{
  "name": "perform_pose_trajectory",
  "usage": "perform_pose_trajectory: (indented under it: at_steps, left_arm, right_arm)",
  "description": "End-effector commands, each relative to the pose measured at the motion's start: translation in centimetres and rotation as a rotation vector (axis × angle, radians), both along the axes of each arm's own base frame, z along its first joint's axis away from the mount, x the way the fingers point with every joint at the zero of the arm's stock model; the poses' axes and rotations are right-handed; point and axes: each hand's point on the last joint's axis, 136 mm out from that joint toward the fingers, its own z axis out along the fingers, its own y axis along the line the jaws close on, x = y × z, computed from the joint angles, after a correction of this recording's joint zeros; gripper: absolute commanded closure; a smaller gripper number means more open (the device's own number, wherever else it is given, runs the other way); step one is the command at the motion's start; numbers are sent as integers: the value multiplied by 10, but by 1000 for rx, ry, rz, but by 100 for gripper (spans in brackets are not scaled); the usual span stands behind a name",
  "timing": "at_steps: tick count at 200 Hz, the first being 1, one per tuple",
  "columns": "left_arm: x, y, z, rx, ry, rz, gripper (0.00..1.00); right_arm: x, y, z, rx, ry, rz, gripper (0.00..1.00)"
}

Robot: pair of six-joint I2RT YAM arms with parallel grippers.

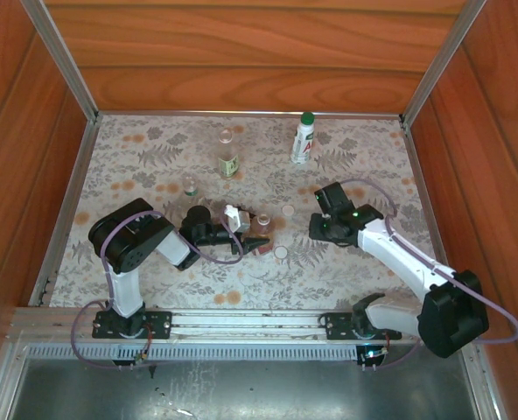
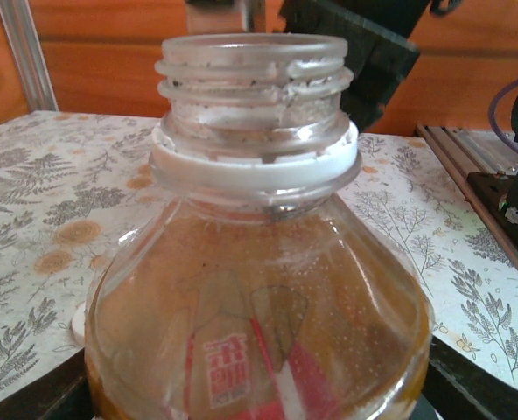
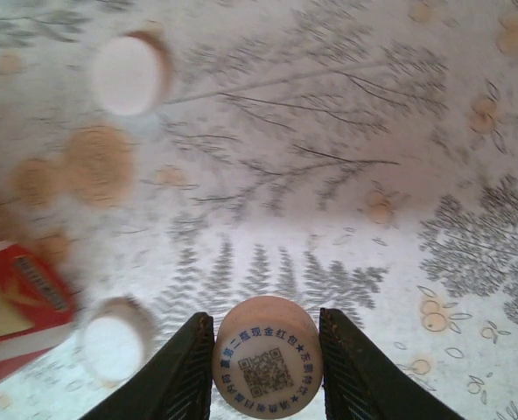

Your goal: Screw on the bottle caps

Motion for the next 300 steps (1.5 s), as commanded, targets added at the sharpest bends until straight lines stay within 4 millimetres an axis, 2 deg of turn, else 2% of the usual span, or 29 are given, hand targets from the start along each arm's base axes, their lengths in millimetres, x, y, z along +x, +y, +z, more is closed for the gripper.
perform_pose_trajectory:
  at_steps: [1,64,99,148,192,223,300]
  left_arm:
    - [-4,3,-5,12,17,-20,35]
    - [-4,1,-6,10,25,-32,35]
    - [-4,1,-4,5,27,-34,35]
    - [-4,0,-2,-1,46,-40,35]
    - [-3,0,-3,2,44,-36,36]
    - [-2,0,-5,5,47,-29,36]
    - [-2,0,-6,7,48,-30,36]
  right_arm:
    - [-10,17,19,22,17,100,64]
    - [-2,80,87,174,-93,252,65]
    - [-4,108,108,188,-115,356,65]
    - [-7,132,116,71,-104,495,65]
    - [-13,139,113,-7,-68,566,65]
    - [-16,139,104,-47,-34,589,65]
    - [-20,150,96,-42,-12,628,67]
